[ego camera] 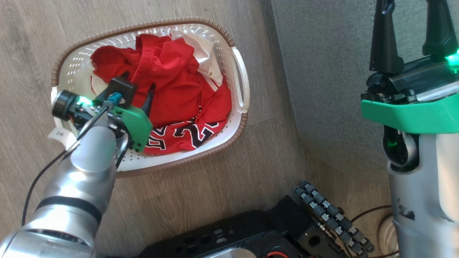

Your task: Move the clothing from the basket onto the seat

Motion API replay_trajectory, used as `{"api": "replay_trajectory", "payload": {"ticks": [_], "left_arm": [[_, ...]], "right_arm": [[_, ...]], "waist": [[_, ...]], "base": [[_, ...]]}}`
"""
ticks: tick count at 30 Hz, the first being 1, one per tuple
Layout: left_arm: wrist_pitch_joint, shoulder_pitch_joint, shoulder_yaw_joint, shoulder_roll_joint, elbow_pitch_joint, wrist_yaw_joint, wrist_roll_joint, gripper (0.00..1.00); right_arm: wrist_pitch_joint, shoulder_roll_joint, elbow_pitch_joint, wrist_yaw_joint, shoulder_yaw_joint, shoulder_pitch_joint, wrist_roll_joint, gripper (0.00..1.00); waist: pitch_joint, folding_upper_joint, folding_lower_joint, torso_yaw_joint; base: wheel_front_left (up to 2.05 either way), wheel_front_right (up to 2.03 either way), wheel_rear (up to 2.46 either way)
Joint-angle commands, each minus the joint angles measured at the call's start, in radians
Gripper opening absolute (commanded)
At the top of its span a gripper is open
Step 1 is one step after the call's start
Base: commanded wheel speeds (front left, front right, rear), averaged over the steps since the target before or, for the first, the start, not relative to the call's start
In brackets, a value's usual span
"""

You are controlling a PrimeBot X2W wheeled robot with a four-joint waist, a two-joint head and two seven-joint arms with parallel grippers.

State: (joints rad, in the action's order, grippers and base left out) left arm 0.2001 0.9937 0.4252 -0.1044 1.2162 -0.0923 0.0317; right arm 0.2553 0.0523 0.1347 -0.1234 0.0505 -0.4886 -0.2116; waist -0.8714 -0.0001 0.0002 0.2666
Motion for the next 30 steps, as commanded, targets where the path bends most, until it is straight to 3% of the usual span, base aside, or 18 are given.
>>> {"api": "replay_trajectory", "payload": {"ticks": [1, 2, 3, 4, 5, 21, 30], "left_arm": [[-0.002, -0.014, -0.006, -0.008, -0.003, -0.003, 0.005, 1.0], [-0.001, -0.011, -0.001, -0.003, 0.002, -0.005, 0.005, 0.82], [0.001, -0.009, 0.005, 0.001, 0.006, -0.006, 0.006, 0.49], [0.003, -0.008, 0.011, 0.005, 0.01, -0.007, 0.007, 0.31], [0.004, -0.008, 0.017, 0.008, 0.014, -0.009, 0.009, 0.0], [0.054, -0.087, 0.082, 0.05, 0.004, -0.027, -0.027, 0.0], [0.061, -0.216, 0.149, 0.054, -0.165, -0.037, -0.144, 0.0]], "right_arm": [[0.006, -0.002, 0.032, -0.007, 0.018, 0.012, -0.004, 1.0], [0.006, -0.002, 0.031, -0.007, 0.019, 0.012, -0.003, 1.0], [0.006, -0.002, 0.029, -0.007, 0.02, 0.013, -0.002, 1.0], [0.006, -0.002, 0.028, -0.007, 0.021, 0.013, -0.001, 1.0], [0.006, -0.002, 0.026, -0.007, 0.023, 0.013, 0.0, 1.0], [0.006, -0.002, -0.048, -0.007, 0.023, 0.054, 0.043, 1.0], [0.006, -0.002, -0.173, -0.007, 0.011, 0.152, 0.084, 1.0]], "waist": [[0.002, 0.0001, -0.0002, 0.0], [0.003, 0.0001, -0.0002, 0.0], [0.005, 0.0001, -0.0002, -0.001], [0.007, 0.0001, -0.0002, -0.001], [0.01, 0.0001, -0.0002, -0.001], [0.171, 0.0001, -0.0002, -0.086], [0.426, 0.0001, -0.0002, -0.17]], "base": [[0.0, 0.0, 0.0], [0.0, 0.0, 0.0], [0.0, 0.0, 0.0], [0.0, 0.0, 0.0], [0.0, 0.0, 0.0], [0.0, 0.0, 0.0], [0.0, 0.0, 0.0]]}}
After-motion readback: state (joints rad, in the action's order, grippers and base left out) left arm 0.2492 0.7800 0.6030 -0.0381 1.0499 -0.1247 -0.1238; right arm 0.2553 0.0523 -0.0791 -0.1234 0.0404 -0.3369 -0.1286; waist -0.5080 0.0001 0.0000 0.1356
